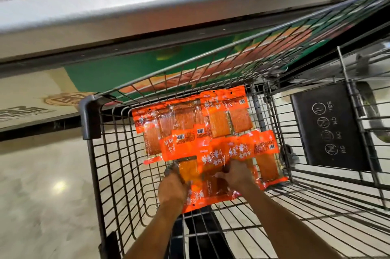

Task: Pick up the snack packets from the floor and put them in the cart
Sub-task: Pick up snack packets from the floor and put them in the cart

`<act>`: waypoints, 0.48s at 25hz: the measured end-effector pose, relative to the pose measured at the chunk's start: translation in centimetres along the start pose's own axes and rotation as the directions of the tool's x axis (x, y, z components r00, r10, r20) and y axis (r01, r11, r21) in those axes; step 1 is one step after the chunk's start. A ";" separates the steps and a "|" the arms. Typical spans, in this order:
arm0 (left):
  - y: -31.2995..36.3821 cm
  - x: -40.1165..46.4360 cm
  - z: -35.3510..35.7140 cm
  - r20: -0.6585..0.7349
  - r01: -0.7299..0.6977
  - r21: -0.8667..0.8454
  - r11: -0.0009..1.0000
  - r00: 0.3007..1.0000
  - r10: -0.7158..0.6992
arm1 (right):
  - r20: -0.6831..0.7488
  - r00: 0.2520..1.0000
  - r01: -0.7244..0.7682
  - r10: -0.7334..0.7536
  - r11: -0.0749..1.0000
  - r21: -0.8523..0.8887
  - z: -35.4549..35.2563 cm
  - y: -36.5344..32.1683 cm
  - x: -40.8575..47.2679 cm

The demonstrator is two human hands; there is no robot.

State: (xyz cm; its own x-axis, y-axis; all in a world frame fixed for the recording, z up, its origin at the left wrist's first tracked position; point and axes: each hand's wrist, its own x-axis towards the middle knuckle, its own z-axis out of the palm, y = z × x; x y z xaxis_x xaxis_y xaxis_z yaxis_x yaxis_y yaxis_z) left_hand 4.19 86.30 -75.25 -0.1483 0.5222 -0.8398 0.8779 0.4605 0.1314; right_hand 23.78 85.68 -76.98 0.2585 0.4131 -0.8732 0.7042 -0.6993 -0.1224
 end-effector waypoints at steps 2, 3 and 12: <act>-0.3 0.2 -0.1 -0.026 0.031 -0.014 0.999 0.999 -0.032 | -0.025 1.000 -0.005 0.003 0.998 -0.056 -0.4 0.1 -0.1; -0.5 0.1 -0.4 -0.044 0.034 -0.007 0.999 0.998 -0.034 | -0.059 0.998 -0.005 -0.002 0.994 -0.109 -0.7 0.0 -0.4; 0.6 -11.7 -12.6 -0.394 -0.219 0.213 0.952 0.873 0.288 | -0.290 0.931 0.207 -0.223 0.975 -0.087 -9.4 -6.0 -15.5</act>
State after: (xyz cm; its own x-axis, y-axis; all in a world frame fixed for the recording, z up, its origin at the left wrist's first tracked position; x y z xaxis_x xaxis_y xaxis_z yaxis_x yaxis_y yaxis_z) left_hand 0.69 89.45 -58.68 -0.0556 0.8713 -0.4875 0.9654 0.1715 0.1965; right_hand 21.70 88.93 -58.25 0.2750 0.7095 -0.6489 0.7972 -0.5455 -0.2586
